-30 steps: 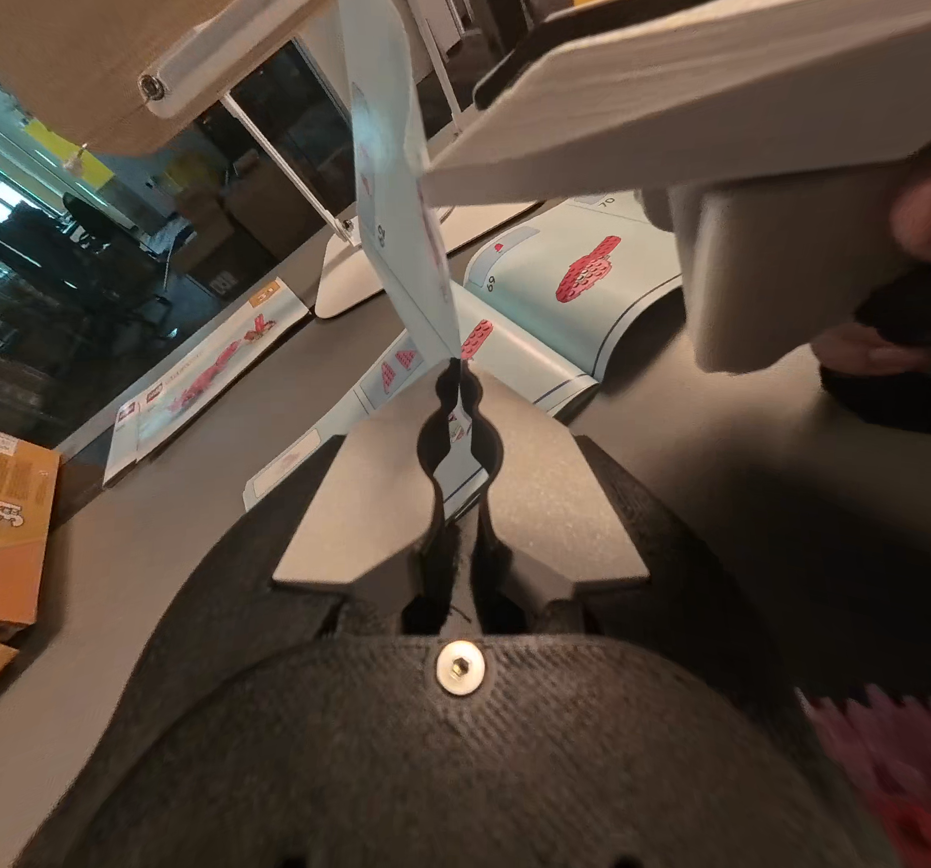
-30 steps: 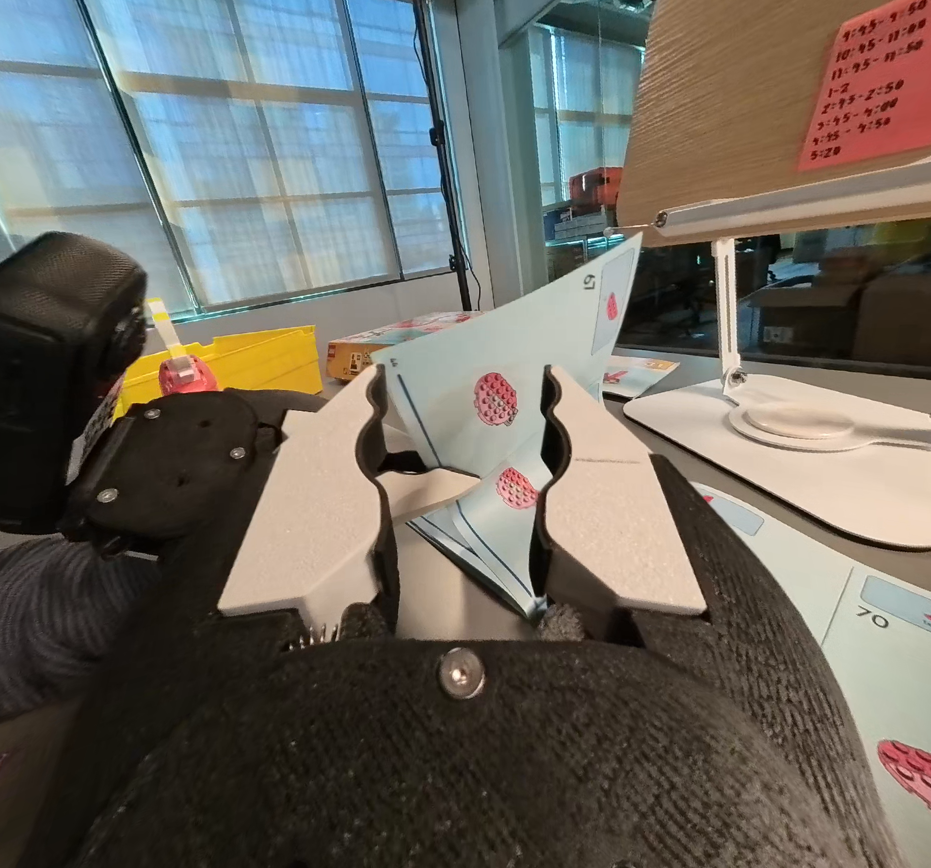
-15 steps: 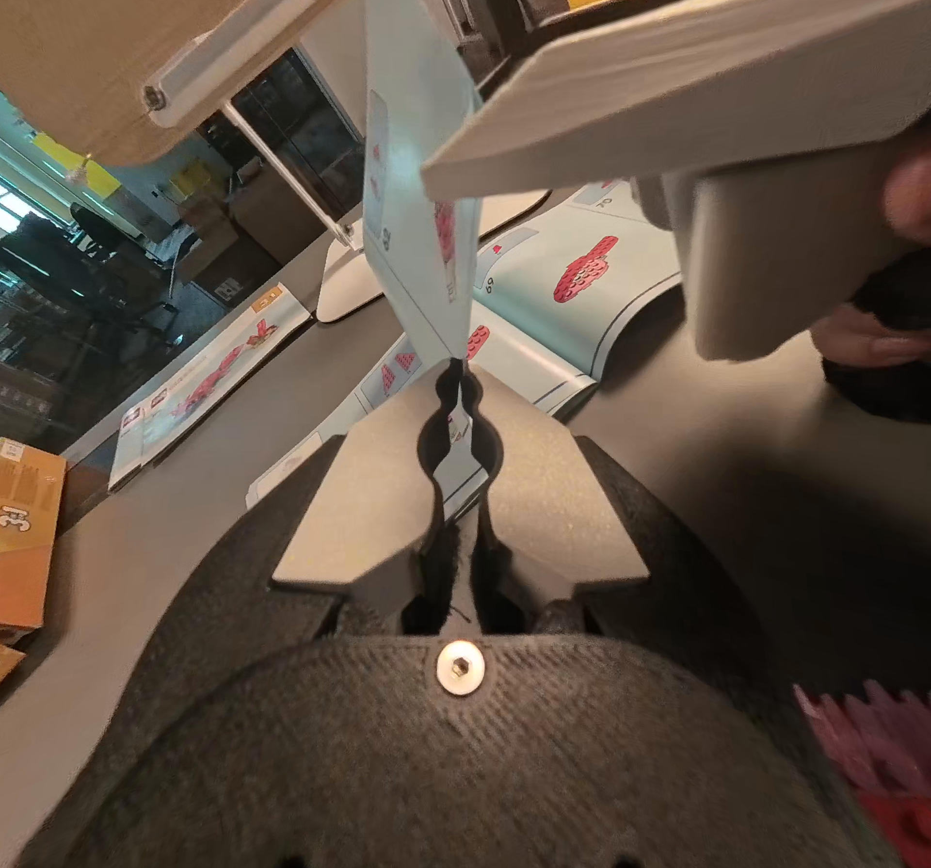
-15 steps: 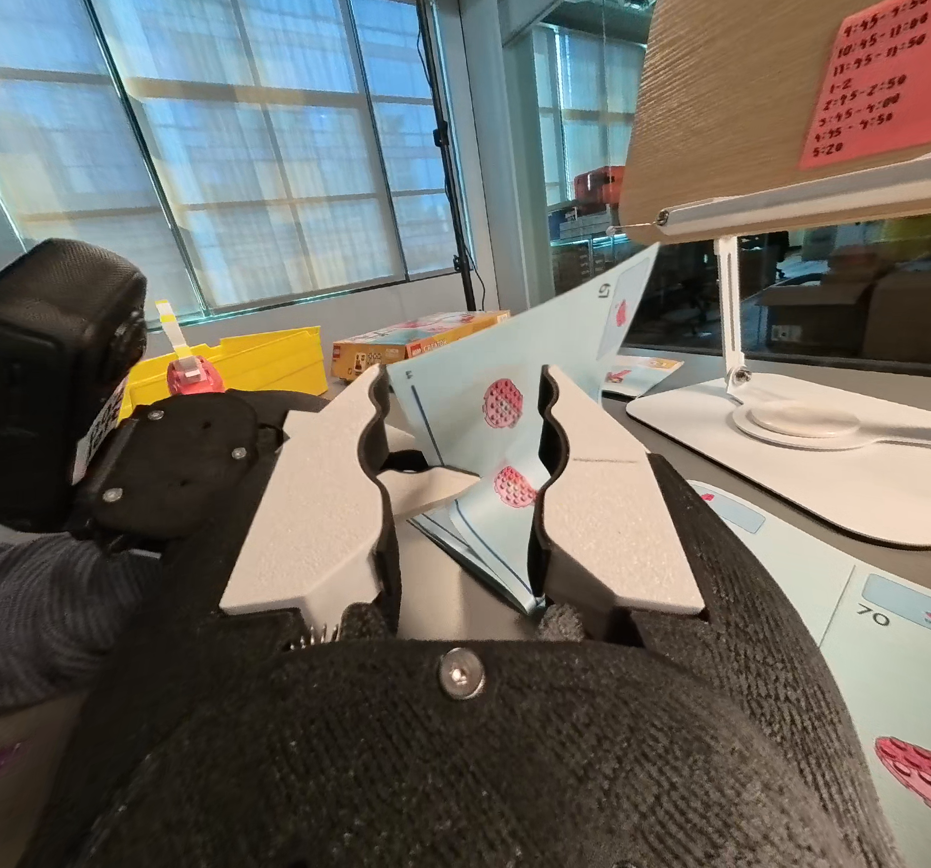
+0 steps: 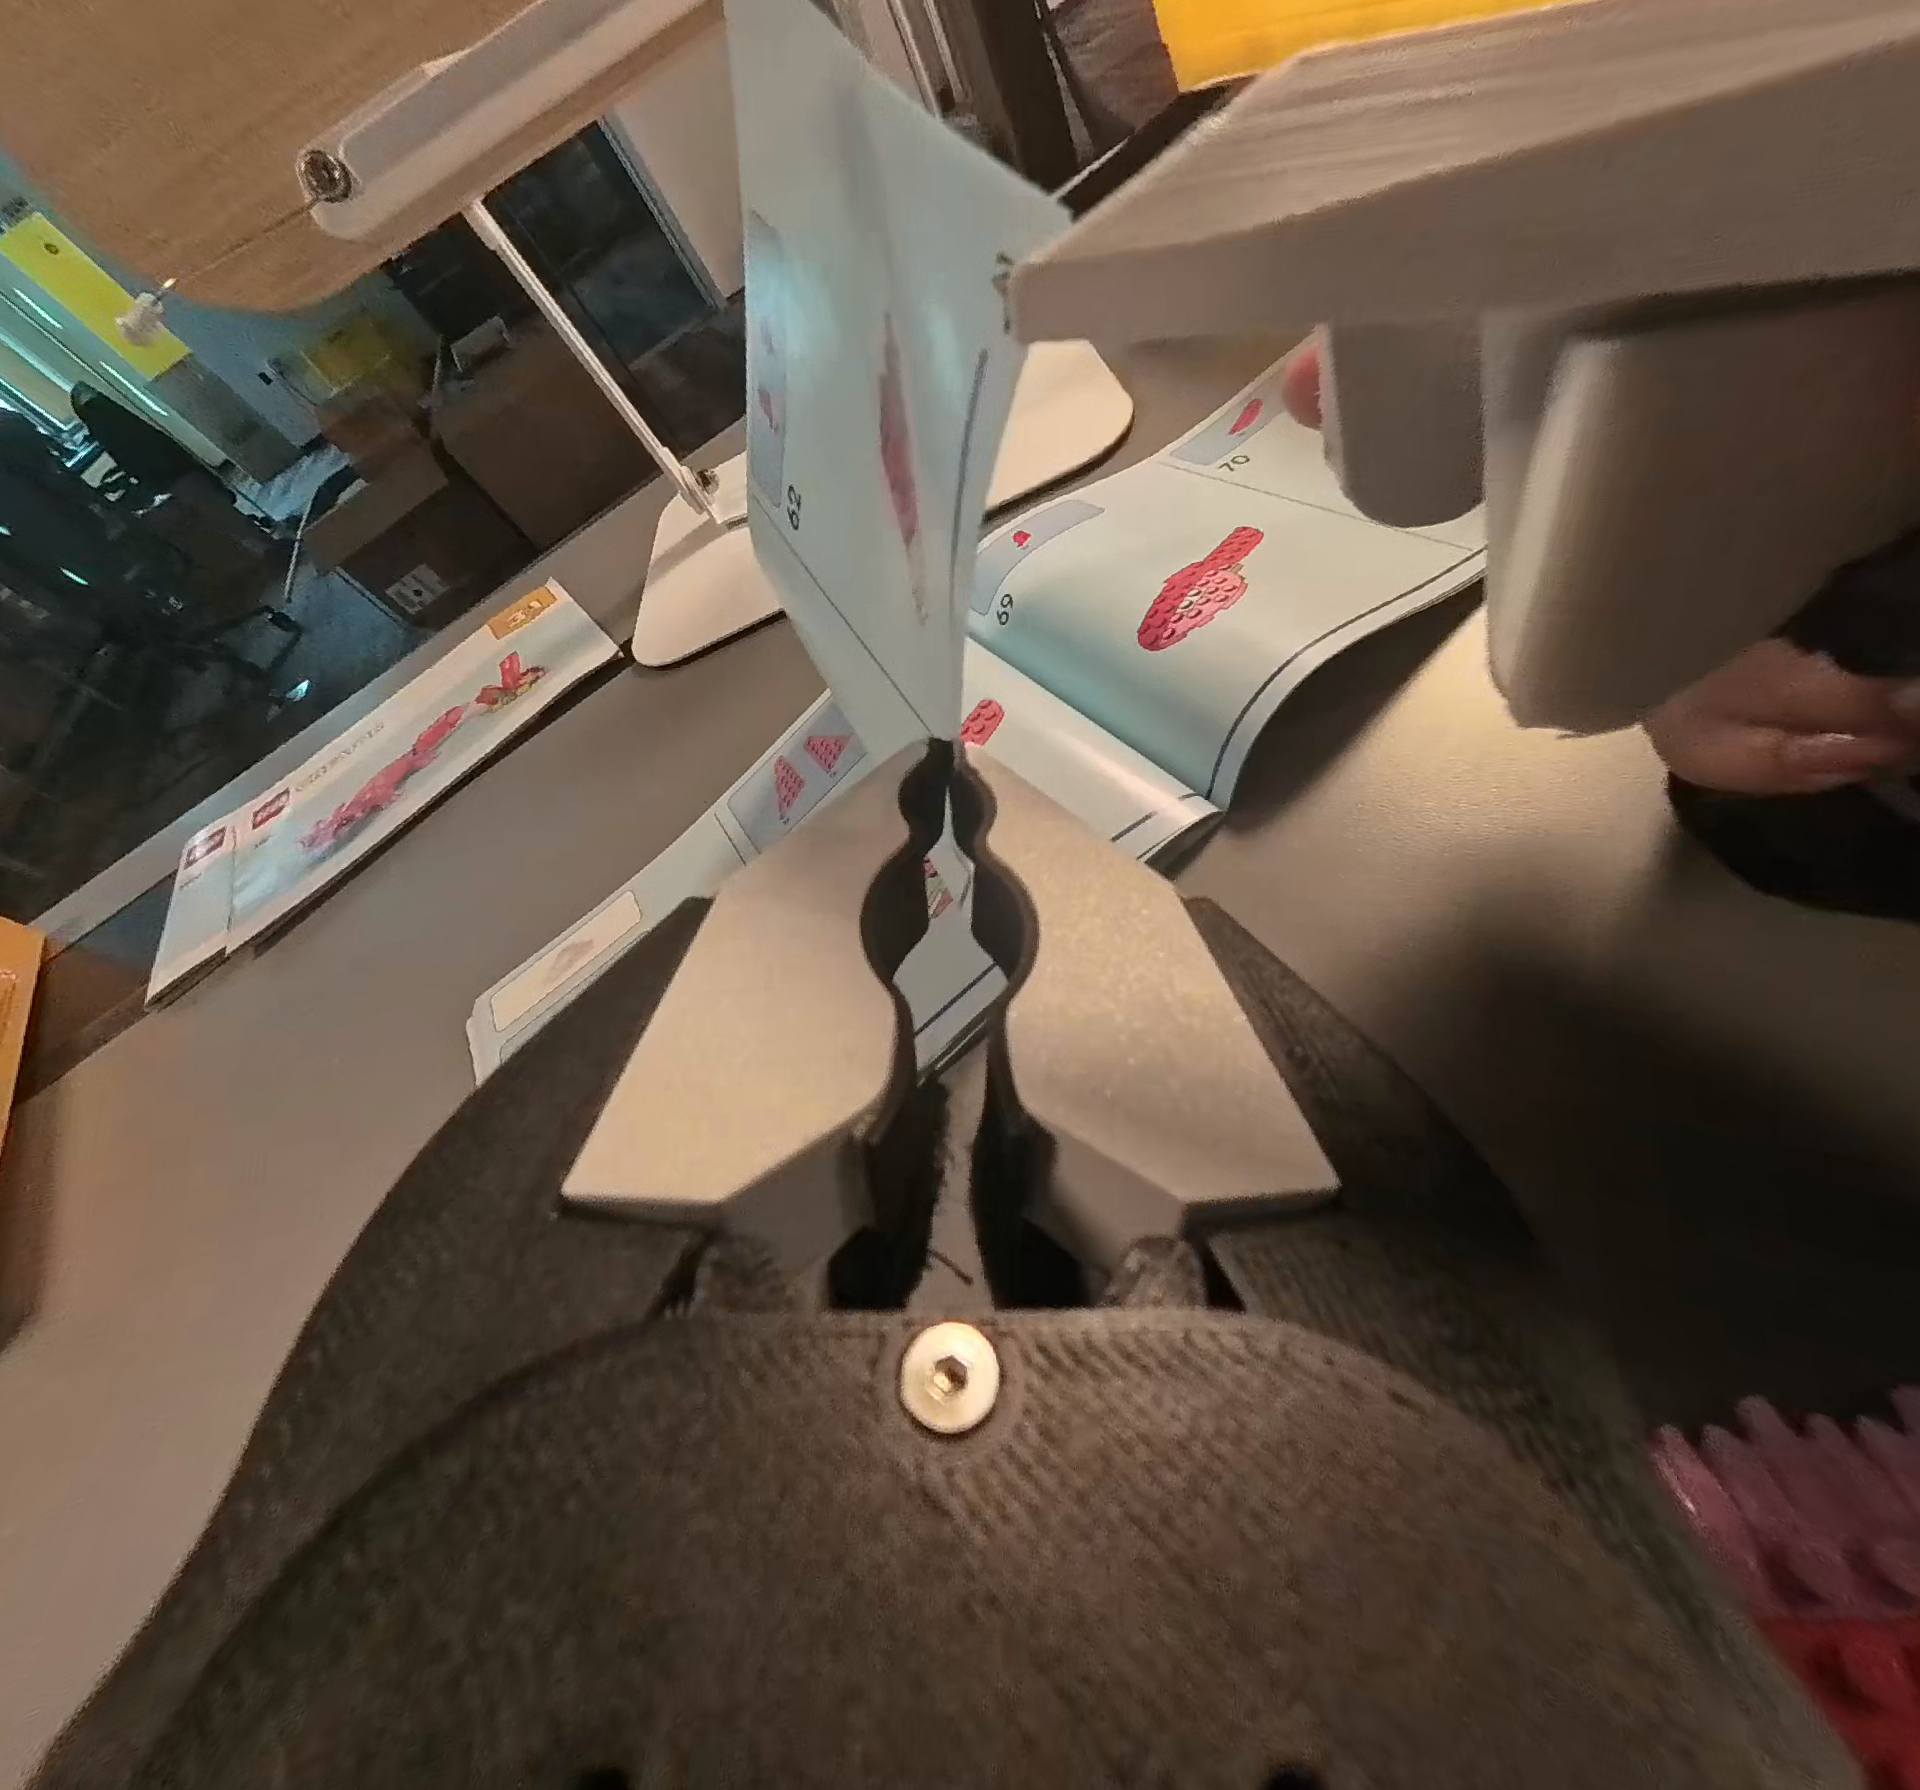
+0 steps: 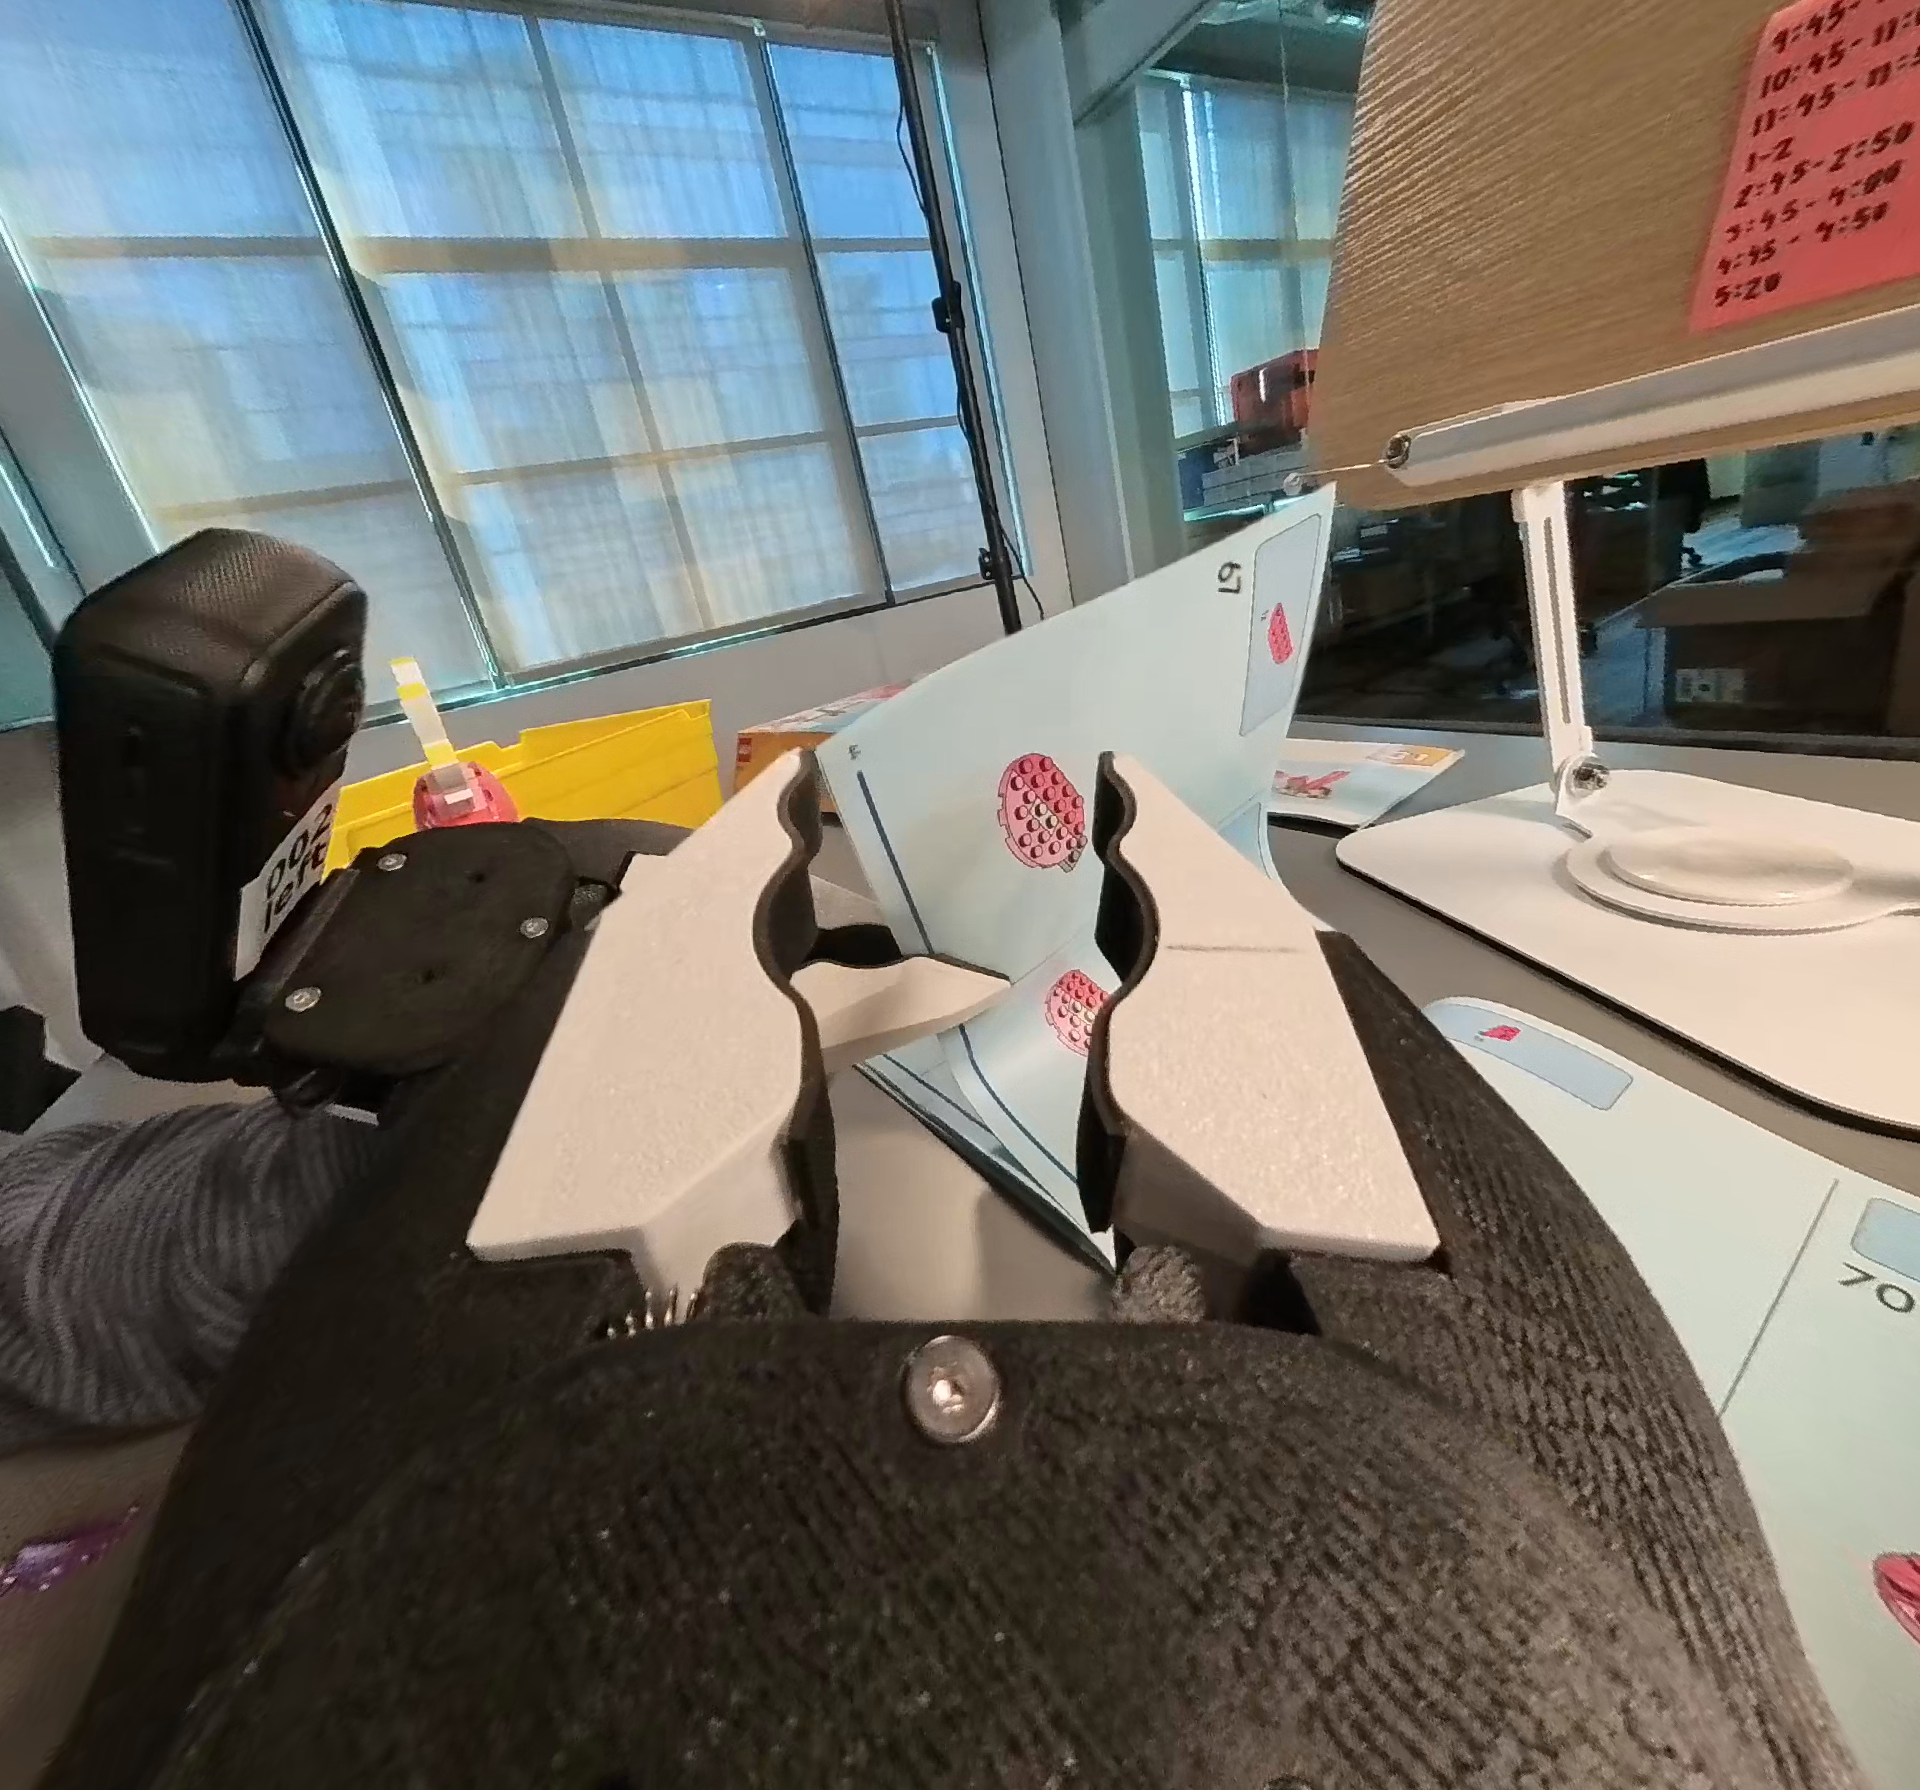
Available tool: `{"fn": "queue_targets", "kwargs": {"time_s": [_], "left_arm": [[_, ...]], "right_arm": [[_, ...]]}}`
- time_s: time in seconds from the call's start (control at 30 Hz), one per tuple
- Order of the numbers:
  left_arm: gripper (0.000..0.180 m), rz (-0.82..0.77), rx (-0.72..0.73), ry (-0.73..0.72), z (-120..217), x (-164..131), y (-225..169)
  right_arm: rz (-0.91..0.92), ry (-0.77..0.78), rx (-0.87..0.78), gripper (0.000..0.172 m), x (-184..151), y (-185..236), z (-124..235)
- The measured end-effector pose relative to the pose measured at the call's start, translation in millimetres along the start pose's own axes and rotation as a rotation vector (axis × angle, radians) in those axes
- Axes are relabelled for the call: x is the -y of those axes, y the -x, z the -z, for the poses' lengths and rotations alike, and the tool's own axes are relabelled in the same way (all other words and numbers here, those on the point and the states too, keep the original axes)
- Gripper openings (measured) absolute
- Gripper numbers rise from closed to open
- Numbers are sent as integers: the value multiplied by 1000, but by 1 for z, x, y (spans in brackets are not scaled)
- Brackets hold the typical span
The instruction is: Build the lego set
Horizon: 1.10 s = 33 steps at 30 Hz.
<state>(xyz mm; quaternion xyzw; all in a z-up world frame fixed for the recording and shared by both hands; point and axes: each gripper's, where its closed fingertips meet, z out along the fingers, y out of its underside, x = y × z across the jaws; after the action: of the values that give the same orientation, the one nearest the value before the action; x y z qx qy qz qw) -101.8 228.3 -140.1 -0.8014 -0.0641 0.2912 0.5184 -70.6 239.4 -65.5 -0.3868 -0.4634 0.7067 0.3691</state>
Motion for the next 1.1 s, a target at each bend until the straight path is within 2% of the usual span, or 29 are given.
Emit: {"fn": "queue_targets", "kwargs": {"time_s": [0.4,1.1], "left_arm": [[0,-11,-9,-21,2,3,-2],[0,-16,-14,-21,1,3,-3]], "right_arm": [[-32,-4,-24,43,0,-6,1],[-93,-53,52,42,8,1,5]]}}
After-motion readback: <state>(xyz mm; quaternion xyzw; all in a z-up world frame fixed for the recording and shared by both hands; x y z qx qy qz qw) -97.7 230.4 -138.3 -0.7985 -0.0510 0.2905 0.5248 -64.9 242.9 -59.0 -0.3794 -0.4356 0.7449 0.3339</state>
